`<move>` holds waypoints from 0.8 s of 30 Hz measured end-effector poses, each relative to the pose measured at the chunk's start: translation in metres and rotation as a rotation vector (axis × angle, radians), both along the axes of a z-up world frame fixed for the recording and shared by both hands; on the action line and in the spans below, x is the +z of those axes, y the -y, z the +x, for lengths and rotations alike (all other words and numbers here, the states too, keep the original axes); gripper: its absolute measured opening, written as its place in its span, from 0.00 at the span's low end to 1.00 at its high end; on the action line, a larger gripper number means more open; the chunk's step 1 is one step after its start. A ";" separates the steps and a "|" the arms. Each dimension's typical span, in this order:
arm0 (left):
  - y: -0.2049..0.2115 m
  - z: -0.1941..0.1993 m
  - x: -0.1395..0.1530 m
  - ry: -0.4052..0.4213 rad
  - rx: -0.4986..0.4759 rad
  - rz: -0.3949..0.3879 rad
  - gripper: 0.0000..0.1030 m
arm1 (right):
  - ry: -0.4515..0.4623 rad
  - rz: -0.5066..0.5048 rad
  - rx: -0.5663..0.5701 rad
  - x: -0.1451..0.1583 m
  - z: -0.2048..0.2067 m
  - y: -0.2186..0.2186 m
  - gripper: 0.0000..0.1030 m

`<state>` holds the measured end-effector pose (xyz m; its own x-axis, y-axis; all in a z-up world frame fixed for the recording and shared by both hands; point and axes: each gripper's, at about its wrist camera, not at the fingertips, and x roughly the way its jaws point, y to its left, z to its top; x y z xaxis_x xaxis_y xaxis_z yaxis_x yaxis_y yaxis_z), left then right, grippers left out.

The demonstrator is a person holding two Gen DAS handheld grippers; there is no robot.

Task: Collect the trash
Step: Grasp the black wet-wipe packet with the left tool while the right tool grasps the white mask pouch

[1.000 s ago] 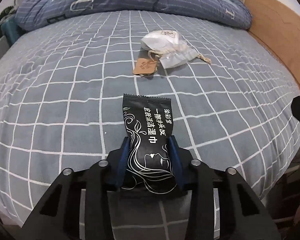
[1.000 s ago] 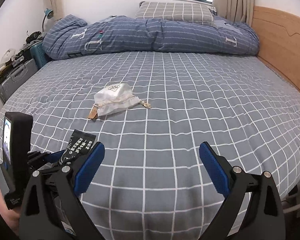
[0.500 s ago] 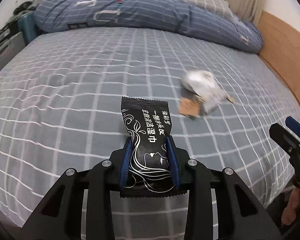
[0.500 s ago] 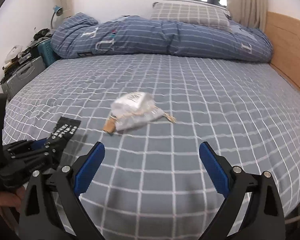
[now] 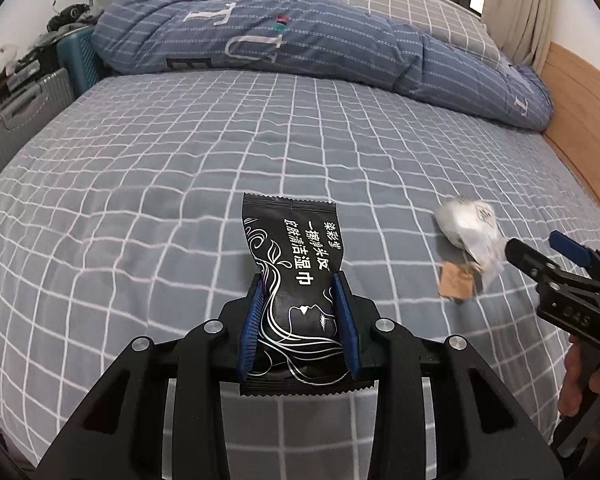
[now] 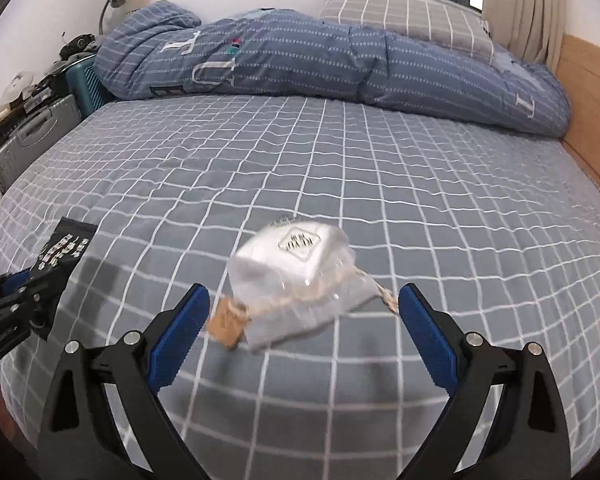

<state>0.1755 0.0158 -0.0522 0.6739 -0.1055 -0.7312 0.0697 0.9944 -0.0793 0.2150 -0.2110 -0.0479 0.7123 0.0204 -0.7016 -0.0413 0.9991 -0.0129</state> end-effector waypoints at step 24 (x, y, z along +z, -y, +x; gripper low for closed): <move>0.002 0.022 -0.012 -0.003 -0.009 0.021 0.32 | -0.095 -0.025 0.016 -0.041 0.056 -0.006 0.37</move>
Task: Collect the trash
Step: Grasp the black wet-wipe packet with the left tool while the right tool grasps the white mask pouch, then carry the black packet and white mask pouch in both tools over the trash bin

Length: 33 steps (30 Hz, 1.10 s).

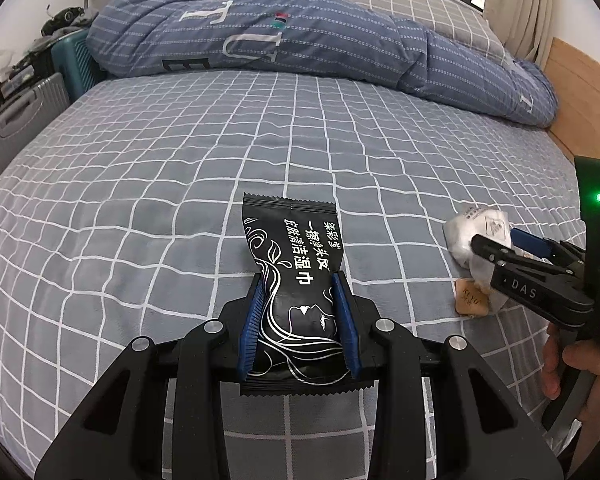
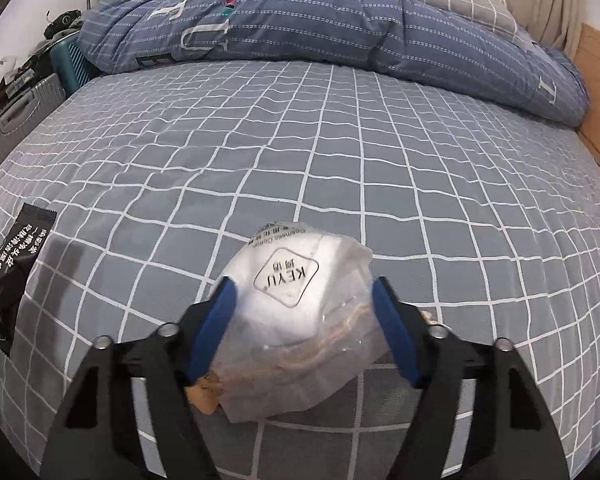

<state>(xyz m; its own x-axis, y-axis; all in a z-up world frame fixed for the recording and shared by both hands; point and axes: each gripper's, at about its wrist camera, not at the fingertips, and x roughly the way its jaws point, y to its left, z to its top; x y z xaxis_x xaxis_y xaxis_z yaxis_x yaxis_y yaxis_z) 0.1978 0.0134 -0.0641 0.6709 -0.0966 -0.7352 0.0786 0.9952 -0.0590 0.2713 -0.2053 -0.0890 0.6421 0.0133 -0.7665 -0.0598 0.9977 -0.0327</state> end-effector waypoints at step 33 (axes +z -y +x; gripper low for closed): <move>0.019 -0.059 0.050 0.075 -0.026 -0.048 0.32 | 0.109 0.009 -0.010 0.073 -0.091 0.014 0.18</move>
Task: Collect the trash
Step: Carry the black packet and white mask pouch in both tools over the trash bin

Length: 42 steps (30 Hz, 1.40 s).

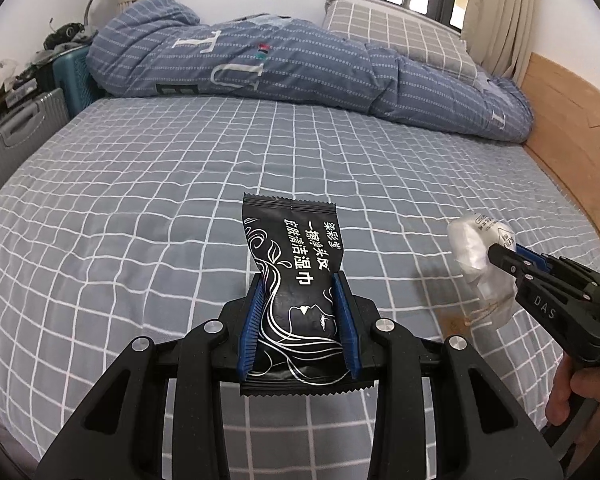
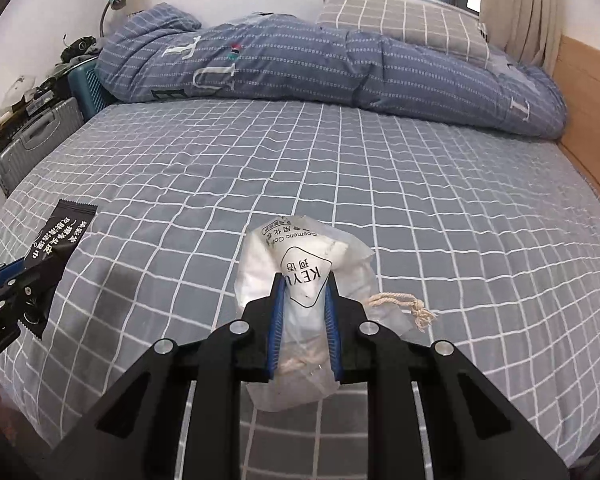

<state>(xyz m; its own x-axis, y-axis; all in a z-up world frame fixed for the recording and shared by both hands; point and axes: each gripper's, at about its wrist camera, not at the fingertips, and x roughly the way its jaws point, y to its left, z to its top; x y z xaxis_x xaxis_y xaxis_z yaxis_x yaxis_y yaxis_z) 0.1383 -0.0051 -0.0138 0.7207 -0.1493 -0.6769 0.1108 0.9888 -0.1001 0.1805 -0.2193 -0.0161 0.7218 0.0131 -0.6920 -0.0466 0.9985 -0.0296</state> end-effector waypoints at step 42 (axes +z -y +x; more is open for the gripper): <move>0.034 -0.151 -0.002 -0.058 -0.088 -0.047 0.32 | 0.041 0.090 -0.019 0.045 -0.185 0.009 0.18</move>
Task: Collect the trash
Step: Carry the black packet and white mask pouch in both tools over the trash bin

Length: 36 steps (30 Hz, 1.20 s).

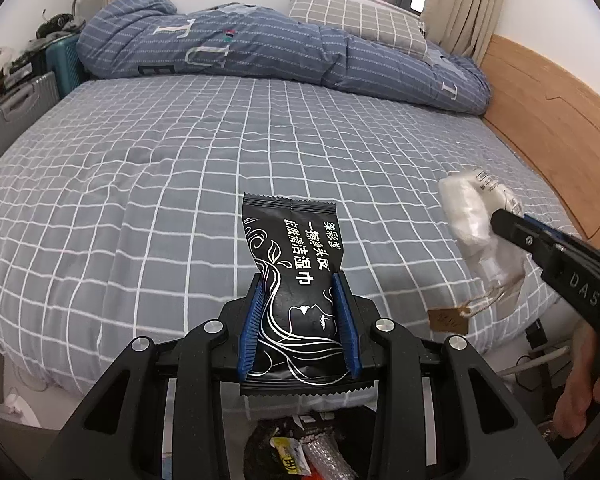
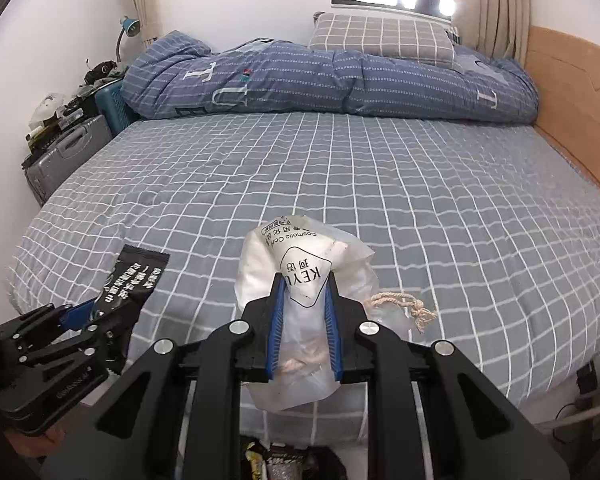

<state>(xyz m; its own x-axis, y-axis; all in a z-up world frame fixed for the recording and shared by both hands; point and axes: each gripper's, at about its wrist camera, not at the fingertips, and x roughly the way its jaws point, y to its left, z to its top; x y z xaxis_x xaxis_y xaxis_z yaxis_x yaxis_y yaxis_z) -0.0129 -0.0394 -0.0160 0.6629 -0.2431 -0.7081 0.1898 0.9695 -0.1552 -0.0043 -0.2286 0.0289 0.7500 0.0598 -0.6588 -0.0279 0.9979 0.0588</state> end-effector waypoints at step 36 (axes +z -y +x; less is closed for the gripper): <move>-0.019 -0.139 -0.002 -0.079 -0.013 0.001 0.32 | -0.058 0.006 0.024 -0.010 -0.162 -0.031 0.18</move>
